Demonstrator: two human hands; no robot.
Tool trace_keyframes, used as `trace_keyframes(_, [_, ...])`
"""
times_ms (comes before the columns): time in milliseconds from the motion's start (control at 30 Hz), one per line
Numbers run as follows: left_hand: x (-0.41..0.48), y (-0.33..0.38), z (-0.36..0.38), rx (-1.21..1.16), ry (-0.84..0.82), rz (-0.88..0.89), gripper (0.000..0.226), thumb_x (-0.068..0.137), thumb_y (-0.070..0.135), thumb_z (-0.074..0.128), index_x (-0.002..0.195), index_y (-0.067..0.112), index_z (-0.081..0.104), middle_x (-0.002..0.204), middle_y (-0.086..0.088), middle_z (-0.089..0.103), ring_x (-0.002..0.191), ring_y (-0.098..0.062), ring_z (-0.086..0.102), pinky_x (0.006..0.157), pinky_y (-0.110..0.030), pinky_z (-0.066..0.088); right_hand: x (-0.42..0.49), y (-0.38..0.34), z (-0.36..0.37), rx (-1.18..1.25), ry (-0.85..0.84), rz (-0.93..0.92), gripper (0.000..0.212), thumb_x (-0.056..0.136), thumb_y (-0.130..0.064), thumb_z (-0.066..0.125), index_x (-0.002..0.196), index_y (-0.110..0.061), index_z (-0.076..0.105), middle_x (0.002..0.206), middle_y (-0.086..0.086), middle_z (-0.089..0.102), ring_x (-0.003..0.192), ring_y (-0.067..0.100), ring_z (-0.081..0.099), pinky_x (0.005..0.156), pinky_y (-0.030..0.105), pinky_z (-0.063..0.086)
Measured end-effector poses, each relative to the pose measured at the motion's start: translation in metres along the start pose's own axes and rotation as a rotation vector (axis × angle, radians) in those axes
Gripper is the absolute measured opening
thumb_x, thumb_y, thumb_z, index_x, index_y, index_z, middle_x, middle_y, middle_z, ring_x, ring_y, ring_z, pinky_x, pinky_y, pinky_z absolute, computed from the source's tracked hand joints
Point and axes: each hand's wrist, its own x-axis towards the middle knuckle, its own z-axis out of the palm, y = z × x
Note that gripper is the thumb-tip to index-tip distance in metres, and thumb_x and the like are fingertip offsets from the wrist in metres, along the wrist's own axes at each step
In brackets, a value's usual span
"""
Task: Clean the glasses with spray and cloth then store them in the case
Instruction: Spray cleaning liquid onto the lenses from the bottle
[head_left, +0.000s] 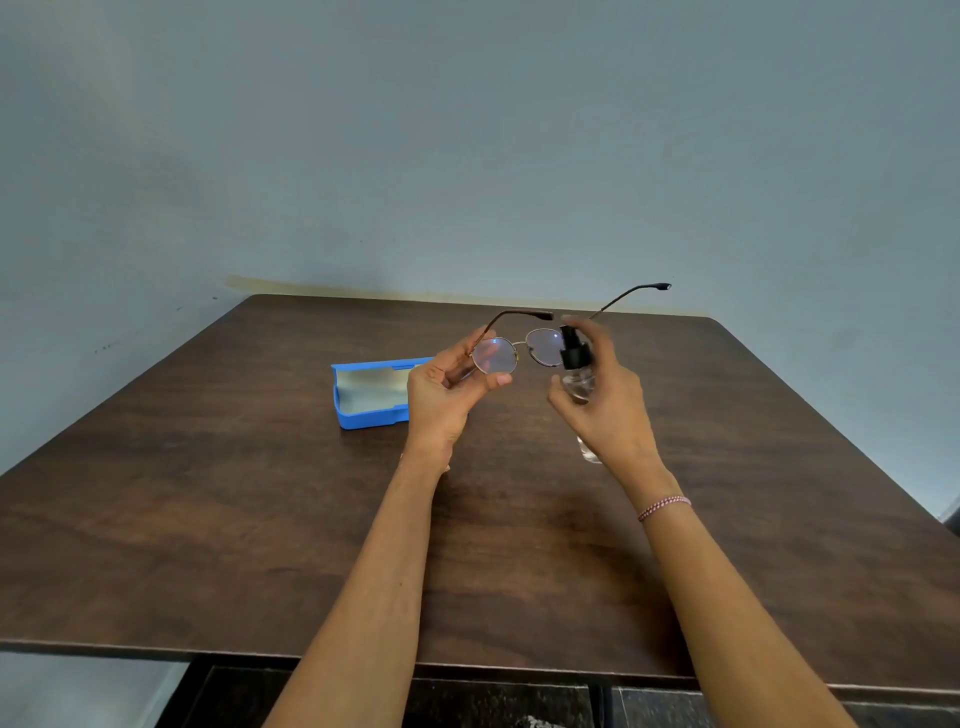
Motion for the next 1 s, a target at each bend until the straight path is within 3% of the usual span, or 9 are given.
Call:
trace_keyframes(100, [0.001,0.000,-0.002,-0.017,0.014,0.010,0.049,0.068,-0.009,0.075,0.114,0.005,0.065,0.101,0.008,0.071,0.098,0.000,0.065,0.080,-0.013,0.049,0.002,0.007,-0.005,-0.004,0.042,0.047,0.060,0.080,-0.010,0.062,0.127,-0.037,0.038,0.085,-0.017,0.059,0.072,0.009,0.061,0.065,0.012,0.045])
trace_keyframes(200, [0.001,0.000,-0.003,-0.039,0.021,0.023,0.050,0.069,-0.010,0.073,0.116,0.004,0.063,0.108,-0.002,0.068,0.097,0.000,0.065,0.080,-0.013,0.049,0.002,0.012,-0.007,-0.033,0.014,0.072,0.059,0.080,-0.012,0.062,0.128,-0.037,0.038,0.084,-0.006,0.061,0.072,0.013,0.061,0.066,0.022,0.048])
trace_keyframes(367, [0.002,0.002,-0.004,-0.060,0.025,0.029,0.049,0.070,-0.011,0.072,0.115,0.007,0.063,0.107,-0.001,0.068,0.100,-0.003,0.065,0.084,-0.015,0.050,0.003,0.013,-0.008,-0.037,-0.010,0.095,0.057,0.079,-0.012,0.061,0.125,-0.038,0.039,0.073,-0.001,0.060,0.070,0.017,0.061,0.064,0.027,0.048])
trace_keyframes(533, [0.002,-0.001,-0.005,-0.041,0.009,0.012,0.050,0.070,-0.008,0.074,0.116,0.009,0.064,0.104,0.009,0.070,0.107,-0.007,0.064,0.084,-0.016,0.051,0.002,0.008,-0.005,-0.061,-0.047,0.056,0.054,0.078,-0.011,0.061,0.123,-0.033,0.039,0.089,-0.002,0.063,0.070,0.016,0.062,0.066,0.025,0.046])
trace_keyframes(767, [-0.001,0.005,-0.003,-0.043,0.003,0.002,0.050,0.070,-0.011,0.072,0.117,0.007,0.062,0.109,0.000,0.067,0.096,0.003,0.065,0.073,-0.010,0.049,0.003,0.009,-0.003,-0.070,-0.021,0.040,0.063,0.079,-0.011,0.061,0.130,-0.040,0.036,0.092,-0.006,0.064,0.071,0.007,0.062,0.070,0.023,0.048])
trace_keyframes(1000, [-0.002,0.003,-0.003,-0.022,-0.018,0.007,0.050,0.069,-0.008,0.073,0.114,0.011,0.064,0.109,-0.001,0.068,0.101,-0.002,0.065,0.082,-0.014,0.049,0.004,0.010,-0.005,-0.127,0.007,0.078,0.057,0.079,-0.011,0.060,0.126,-0.035,0.037,0.087,-0.006,0.060,0.066,0.011,0.057,0.067,0.025,0.043])
